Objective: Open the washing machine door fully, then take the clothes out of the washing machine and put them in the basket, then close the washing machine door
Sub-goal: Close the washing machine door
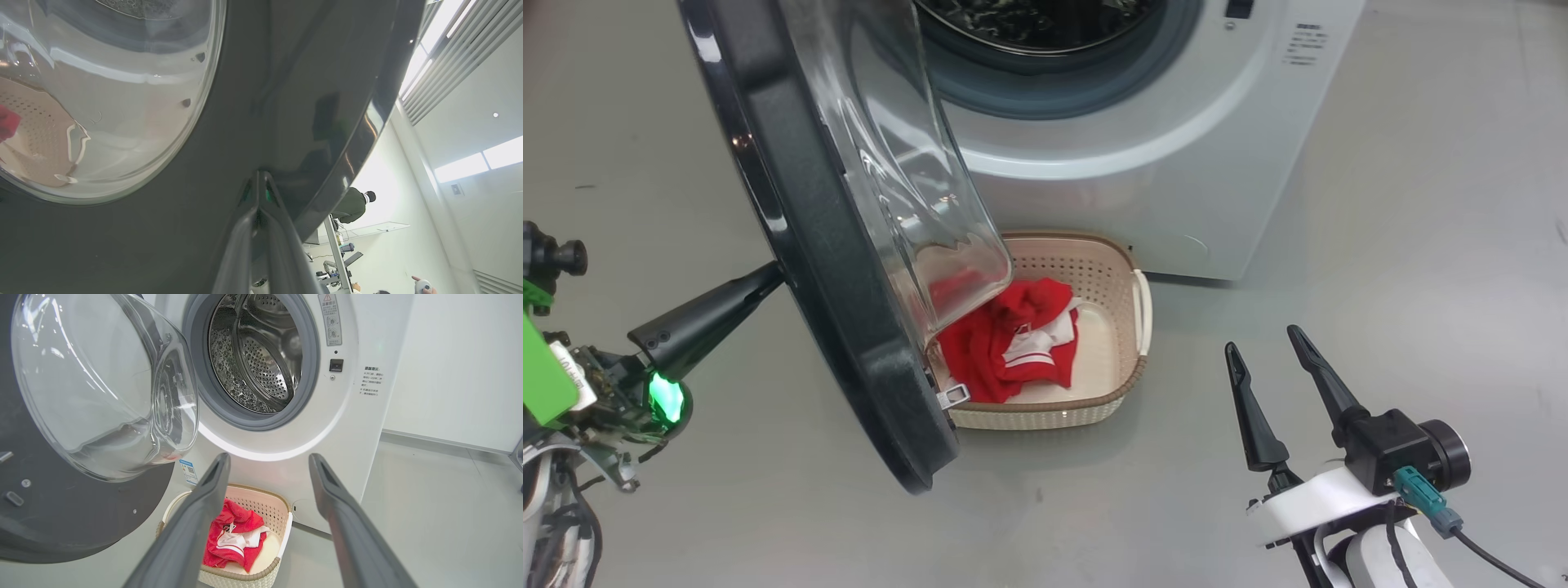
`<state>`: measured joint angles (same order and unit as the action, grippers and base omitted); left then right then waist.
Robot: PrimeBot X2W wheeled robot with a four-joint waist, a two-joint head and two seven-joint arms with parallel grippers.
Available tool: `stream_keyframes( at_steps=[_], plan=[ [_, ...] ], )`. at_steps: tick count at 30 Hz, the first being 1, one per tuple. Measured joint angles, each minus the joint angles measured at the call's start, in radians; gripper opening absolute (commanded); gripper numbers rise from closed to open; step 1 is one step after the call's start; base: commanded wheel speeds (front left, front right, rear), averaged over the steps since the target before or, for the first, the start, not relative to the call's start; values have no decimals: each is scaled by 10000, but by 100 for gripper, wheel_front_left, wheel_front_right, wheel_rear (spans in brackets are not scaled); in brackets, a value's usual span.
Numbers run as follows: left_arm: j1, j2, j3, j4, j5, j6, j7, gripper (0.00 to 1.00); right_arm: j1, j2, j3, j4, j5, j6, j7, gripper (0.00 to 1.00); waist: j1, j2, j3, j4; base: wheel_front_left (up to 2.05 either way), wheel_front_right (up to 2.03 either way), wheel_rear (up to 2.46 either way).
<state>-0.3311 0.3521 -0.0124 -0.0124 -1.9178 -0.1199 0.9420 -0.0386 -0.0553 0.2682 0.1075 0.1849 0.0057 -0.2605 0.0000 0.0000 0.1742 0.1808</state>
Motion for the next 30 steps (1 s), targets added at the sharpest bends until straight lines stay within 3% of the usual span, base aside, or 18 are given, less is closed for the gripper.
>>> stream_keyframes(
  at_steps=[30],
  plan=[
    [97,-685,-54,35,-21,-2,-322,0,-246,52,575,-192,700,-272,0,100,0,0,573,-3189,0,0,0]
  ],
)
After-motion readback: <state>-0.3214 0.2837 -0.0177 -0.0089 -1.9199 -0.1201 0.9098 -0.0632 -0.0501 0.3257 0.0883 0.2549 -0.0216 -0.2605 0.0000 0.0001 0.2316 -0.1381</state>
